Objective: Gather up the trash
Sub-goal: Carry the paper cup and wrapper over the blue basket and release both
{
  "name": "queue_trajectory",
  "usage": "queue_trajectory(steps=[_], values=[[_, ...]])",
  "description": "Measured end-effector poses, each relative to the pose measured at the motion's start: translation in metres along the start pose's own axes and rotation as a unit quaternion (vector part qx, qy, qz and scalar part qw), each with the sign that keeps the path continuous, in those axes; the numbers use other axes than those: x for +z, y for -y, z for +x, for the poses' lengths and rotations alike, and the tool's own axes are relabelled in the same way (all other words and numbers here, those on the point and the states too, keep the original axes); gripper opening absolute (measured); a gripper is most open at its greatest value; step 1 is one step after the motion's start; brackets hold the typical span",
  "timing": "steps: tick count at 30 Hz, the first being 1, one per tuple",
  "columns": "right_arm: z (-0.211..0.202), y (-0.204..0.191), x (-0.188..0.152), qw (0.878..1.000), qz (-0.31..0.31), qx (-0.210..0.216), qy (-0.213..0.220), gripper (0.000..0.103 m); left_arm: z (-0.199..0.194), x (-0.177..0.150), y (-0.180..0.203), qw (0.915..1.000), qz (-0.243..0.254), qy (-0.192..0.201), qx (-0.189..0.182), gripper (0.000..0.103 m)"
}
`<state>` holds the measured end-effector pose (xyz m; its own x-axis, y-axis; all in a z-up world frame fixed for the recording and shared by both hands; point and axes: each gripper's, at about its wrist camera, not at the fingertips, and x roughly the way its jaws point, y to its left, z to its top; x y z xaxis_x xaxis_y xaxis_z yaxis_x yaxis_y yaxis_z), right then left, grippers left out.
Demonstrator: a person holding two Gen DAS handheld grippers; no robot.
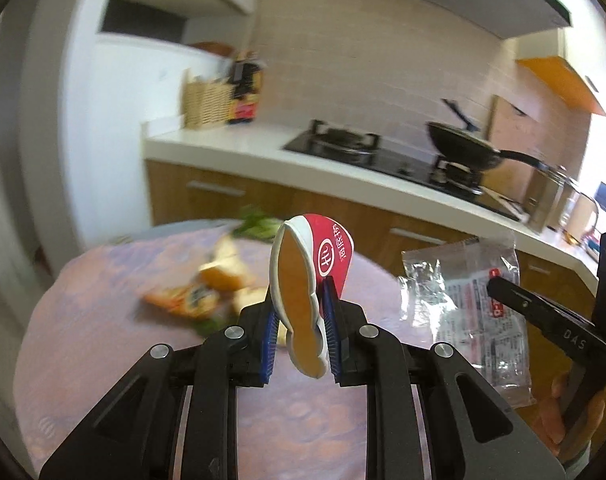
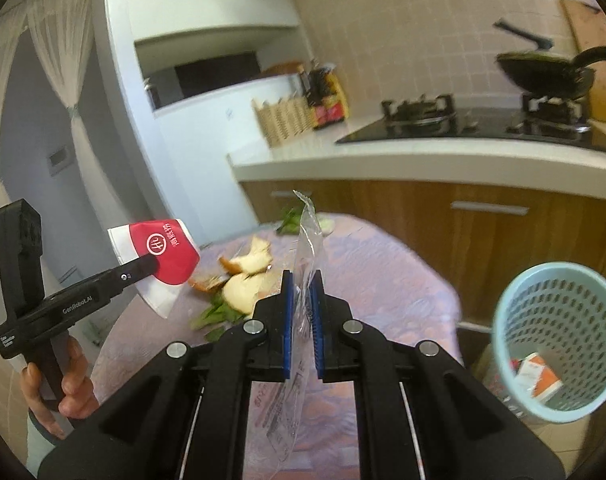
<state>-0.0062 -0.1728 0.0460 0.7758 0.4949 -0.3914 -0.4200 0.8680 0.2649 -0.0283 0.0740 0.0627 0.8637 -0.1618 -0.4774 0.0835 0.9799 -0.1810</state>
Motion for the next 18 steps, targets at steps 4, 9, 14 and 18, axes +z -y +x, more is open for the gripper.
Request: queue_trajectory(steps=[4,9,14,18], values=[[-0.024,0.031,0.008,0.999,0.016,-0.037,0.025,0.007,0.019,0.008,0.043,0.9992,0.028,-0.007,-0.029,0.019],[-0.052,0.090,0.012,0.993,0.063,-0.092,0.047,0.007,0.049,0.010,0.096,0.9956,0.062,-0.021,-0.067,0.019],[-0.070,0.158,0.002,0.981,0.124,-0.140,0.055,0.007,0.088,0.005,0.154,0.9891,0.094,-0.044,-0.104,0.019],[-0.074,0.201,-0.010,0.972,0.160,-0.163,0.051,0.007,0.122,-0.003,0.197,0.9828,0.113,-0.071,-0.127,0.019]])
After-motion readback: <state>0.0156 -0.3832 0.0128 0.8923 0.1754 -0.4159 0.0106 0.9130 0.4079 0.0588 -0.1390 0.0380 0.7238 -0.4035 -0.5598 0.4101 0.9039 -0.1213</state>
